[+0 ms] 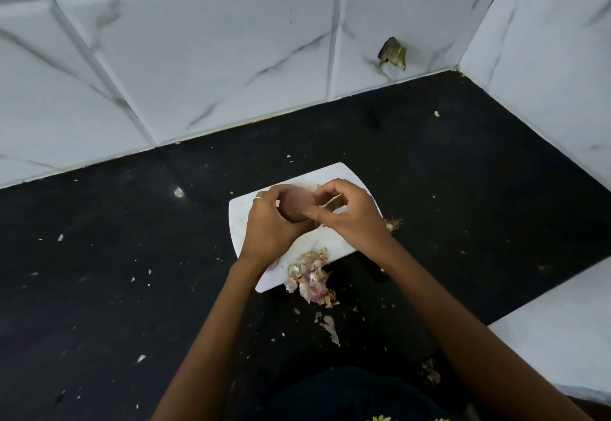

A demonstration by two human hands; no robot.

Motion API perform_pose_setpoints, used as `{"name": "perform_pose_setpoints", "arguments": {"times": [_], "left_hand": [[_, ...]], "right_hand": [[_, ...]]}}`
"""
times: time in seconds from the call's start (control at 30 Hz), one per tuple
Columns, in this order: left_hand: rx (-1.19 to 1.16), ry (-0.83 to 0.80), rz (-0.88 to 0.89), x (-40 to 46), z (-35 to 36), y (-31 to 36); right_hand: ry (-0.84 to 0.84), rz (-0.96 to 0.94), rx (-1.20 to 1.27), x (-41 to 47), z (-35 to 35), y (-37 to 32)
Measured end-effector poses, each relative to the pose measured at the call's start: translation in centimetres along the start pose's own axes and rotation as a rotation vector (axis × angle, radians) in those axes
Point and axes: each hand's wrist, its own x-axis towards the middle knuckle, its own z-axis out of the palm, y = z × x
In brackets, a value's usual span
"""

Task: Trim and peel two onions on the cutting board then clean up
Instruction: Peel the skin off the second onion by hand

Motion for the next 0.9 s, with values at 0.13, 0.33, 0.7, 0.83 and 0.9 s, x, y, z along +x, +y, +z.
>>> {"name": "perform_pose_setpoints", "arguments": {"times": [0.13,0.33,0.7,0.83,0.9], "left_hand": [[-0.086,0.019,0.017,-1.0,-1.1,1.5],[-0.214,0.035,0.031,-2.2,-2.6,3.6],[-0.359,0.131,0.110,-3.0,-5.6,8.2],[-0.396,0.158,0.145,-2.9,-6.8,10.2],[-0.418,0.155,0.146,-3.0,-7.3,10.6]], "right_hand": [[-0.031,-0.009,0.084,-0.2,-0.8,-1.6],[-0.085,-0.035,0.184,-0.5,-1.6,-3.6],[0.010,-0.206,0.280,-0.5,-2.3,-8.1],[0.024,-0.271,0.227,0.0,-2.5,-10.1],[0.073,-0.280,0.257,0.2,-2.6,-11.0]]}}
